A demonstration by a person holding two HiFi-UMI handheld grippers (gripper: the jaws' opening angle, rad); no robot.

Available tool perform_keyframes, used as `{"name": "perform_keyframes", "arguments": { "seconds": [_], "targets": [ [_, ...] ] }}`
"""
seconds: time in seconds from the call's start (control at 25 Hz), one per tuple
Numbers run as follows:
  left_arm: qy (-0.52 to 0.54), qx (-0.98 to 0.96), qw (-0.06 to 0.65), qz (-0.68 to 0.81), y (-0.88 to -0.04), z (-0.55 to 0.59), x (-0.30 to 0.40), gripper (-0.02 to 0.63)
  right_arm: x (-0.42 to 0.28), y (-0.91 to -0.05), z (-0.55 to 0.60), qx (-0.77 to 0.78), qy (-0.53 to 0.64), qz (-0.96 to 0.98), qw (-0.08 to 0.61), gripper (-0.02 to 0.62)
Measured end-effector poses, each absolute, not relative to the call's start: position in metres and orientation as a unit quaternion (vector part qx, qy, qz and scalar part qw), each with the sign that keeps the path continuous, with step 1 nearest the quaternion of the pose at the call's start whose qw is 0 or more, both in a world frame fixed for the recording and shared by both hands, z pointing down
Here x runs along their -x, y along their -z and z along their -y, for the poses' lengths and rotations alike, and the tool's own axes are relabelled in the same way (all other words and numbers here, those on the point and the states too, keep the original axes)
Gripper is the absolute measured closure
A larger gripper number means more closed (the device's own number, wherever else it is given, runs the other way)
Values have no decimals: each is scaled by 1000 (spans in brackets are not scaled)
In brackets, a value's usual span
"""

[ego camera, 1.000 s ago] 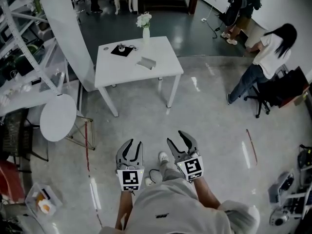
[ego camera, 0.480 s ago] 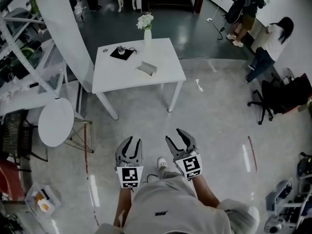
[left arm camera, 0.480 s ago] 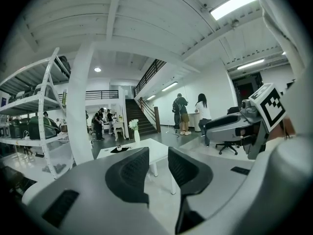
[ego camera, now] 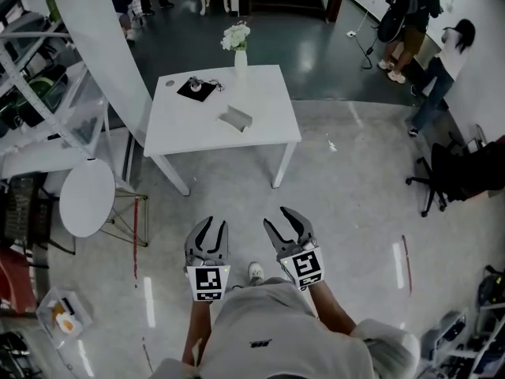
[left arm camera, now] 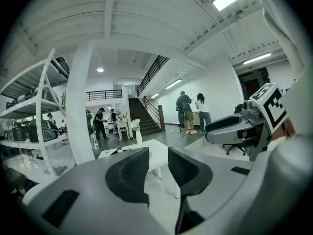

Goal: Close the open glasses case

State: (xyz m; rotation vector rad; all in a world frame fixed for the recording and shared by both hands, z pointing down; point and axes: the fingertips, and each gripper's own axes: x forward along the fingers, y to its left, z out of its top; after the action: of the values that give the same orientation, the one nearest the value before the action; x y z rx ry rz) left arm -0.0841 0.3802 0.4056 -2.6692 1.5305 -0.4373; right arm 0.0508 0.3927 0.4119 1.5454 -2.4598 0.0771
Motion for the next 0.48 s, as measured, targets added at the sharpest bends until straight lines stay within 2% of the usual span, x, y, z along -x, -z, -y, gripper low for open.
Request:
{"name": "perform_keyframes", "arguments": {
  "seconds": [0.48],
  "targets": [
    [145,845,14,-514,-408,-339,61,472,-68,-415,-338,-504,-34,856,106,394]
  ]
}}
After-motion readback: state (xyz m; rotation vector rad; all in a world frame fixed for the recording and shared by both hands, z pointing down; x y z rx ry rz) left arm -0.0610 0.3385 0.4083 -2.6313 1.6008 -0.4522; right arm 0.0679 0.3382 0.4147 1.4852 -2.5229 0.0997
